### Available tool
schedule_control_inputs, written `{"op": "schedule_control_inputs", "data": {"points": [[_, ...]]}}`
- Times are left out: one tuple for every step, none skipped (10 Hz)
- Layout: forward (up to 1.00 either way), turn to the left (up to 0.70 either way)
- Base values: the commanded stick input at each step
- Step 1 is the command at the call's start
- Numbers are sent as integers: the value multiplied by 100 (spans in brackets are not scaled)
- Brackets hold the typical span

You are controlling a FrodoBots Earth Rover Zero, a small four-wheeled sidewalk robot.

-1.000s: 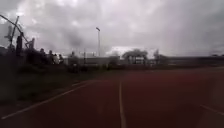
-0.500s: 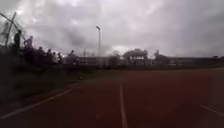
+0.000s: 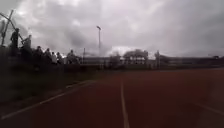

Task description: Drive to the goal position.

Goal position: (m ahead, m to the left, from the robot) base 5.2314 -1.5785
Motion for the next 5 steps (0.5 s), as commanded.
{"op": "schedule_control_inputs", "data": {"points": [[50,0],[50,0],[50,0],[50,0],[50,0]]}}
